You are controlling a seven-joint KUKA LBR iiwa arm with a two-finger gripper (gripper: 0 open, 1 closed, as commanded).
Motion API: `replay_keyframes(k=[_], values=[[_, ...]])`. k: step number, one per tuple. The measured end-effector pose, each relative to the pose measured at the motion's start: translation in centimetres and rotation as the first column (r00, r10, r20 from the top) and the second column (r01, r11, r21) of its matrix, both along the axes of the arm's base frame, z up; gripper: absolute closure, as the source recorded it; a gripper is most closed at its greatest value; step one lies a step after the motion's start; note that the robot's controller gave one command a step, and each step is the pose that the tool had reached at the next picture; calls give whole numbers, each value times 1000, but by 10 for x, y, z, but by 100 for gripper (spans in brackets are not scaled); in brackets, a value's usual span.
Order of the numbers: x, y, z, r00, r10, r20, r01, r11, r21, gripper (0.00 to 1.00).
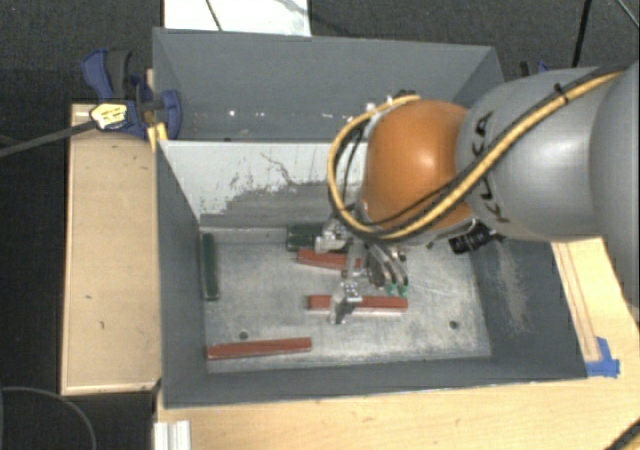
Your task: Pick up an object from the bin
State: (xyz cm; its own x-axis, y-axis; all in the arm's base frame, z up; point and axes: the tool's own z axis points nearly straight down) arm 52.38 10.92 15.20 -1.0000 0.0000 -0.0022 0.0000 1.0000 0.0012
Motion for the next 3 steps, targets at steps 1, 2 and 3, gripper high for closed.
replay_keyframes(k=[1,2,3], values=[[-1,-62,-75,1000,-1,9,1,1000,4,0],[-1,-59,-71,1000,-4,6,4,1000,1,0],[-41,-48,-51,995,-99,-4,99,995,-1,0]])
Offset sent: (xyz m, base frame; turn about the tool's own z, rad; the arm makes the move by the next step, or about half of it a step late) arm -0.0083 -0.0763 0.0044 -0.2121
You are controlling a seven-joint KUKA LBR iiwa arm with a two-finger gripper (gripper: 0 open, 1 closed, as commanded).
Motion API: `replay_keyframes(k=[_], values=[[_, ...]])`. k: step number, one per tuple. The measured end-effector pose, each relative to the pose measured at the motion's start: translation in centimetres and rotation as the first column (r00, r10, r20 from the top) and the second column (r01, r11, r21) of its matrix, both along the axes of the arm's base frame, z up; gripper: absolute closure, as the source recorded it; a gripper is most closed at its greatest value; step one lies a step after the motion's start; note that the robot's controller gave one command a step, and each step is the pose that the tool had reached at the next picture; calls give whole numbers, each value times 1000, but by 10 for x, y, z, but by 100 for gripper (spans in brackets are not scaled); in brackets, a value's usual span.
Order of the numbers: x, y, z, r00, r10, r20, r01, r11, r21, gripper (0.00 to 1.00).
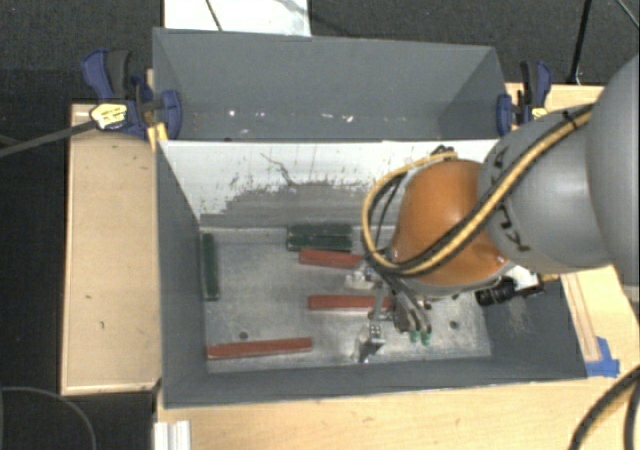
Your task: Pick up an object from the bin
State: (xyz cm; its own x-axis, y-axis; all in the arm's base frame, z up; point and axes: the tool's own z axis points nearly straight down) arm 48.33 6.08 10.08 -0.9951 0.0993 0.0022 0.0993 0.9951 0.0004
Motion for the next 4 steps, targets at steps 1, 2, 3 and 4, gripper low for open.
replay_keyframes(k=[1,2,3,4], values=[[1,-8,-29,997,81,9,-81,997,0,0],[20,8,-26,998,-62,10,62,998,-2,100],[20,8,-26,998,-63,10,63,998,-2,100],[18,8,-21,998,-63,4,63,998,-2,100]])
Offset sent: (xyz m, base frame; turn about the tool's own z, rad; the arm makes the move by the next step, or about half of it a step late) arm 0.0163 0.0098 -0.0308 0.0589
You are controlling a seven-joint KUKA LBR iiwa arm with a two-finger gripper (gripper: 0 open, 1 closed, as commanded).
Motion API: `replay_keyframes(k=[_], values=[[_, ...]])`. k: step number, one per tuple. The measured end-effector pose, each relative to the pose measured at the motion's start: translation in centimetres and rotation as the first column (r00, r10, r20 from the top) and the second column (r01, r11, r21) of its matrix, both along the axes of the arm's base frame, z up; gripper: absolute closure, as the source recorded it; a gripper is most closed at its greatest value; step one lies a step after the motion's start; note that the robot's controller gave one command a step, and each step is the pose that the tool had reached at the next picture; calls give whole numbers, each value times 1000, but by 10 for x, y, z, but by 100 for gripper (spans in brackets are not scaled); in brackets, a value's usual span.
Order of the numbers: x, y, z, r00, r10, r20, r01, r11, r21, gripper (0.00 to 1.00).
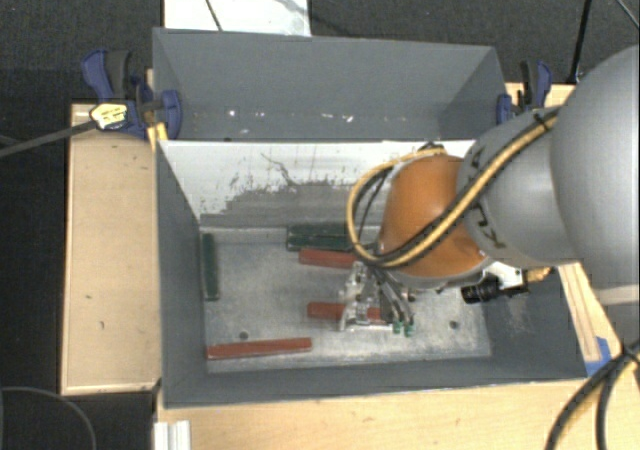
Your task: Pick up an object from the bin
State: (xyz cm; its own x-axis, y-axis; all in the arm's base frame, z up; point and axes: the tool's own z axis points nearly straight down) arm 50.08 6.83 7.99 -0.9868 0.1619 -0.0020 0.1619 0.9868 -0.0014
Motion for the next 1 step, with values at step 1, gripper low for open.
replay_keyframes(k=[1], values=[[0,0,17,1000,0,-3,0,1000,1,100]])
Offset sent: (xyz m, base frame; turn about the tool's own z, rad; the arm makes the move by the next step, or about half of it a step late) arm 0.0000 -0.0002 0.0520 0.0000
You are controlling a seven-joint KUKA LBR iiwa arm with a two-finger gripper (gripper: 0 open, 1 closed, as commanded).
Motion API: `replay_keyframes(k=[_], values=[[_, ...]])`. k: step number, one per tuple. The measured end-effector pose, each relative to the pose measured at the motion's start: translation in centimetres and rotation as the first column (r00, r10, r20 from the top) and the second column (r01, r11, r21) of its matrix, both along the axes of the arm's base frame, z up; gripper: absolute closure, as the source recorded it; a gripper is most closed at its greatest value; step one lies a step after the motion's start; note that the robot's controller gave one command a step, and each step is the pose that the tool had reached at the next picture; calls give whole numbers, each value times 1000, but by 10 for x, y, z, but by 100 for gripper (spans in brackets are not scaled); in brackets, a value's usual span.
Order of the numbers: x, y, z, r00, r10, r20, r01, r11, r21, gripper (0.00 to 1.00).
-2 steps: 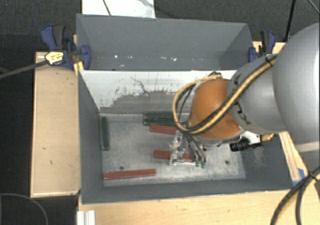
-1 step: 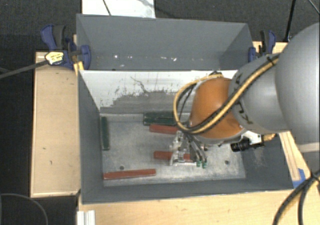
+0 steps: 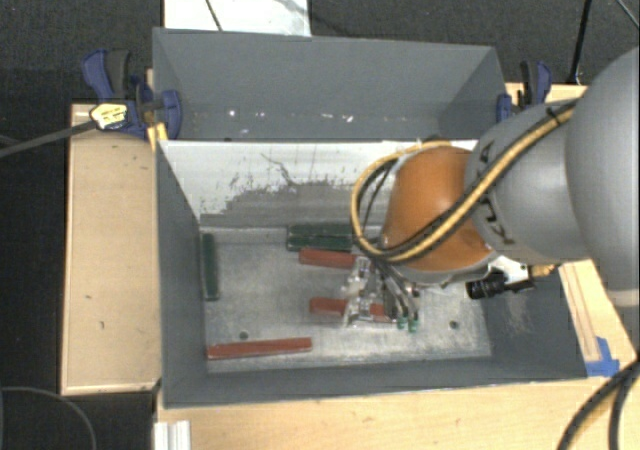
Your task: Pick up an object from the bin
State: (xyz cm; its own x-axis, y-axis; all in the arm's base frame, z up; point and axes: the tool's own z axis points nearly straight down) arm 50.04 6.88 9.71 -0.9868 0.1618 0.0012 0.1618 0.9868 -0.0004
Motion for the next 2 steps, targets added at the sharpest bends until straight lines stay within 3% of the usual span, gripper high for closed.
replay_keyframes(k=[2], values=[[1,0,20,1000,-1,2,1,1000,1,100]])
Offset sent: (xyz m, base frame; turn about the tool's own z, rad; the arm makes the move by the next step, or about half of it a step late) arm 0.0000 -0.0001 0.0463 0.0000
